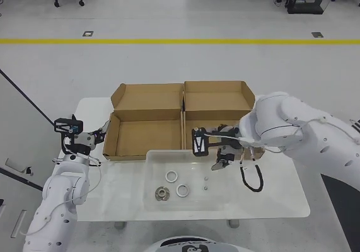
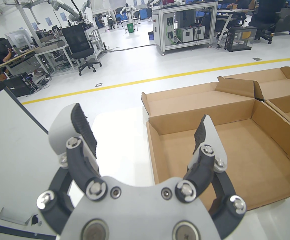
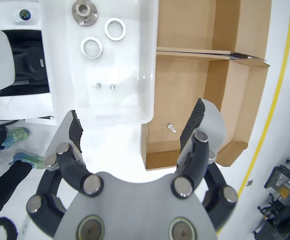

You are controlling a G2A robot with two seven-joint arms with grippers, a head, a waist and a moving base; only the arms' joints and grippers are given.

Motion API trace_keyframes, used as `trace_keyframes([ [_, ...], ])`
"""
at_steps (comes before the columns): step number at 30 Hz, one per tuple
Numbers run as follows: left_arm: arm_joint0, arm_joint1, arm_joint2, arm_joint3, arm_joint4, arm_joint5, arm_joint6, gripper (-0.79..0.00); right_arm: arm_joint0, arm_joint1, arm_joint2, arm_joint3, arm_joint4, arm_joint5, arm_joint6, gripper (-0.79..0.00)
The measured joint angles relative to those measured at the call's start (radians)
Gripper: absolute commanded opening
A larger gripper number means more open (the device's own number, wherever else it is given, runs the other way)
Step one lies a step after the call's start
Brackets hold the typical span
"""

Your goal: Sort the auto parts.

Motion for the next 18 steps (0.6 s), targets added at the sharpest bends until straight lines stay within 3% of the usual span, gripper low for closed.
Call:
trace_keyframes([
  [7, 0.0, 0.0, 0.0, 0.0, 0.0, 0.0, 0.0, 0.0, 0.048, -0.032, -0.131, 0.011, 0.013, 0.035, 0.035, 0.0],
  [18, 0.0, 0.0, 0.0, 0.0, 0.0, 0.0, 0.0, 0.0, 0.095, -0.106, -0.248, 0.084, 0.043, 0.076, 0.076, 0.0],
])
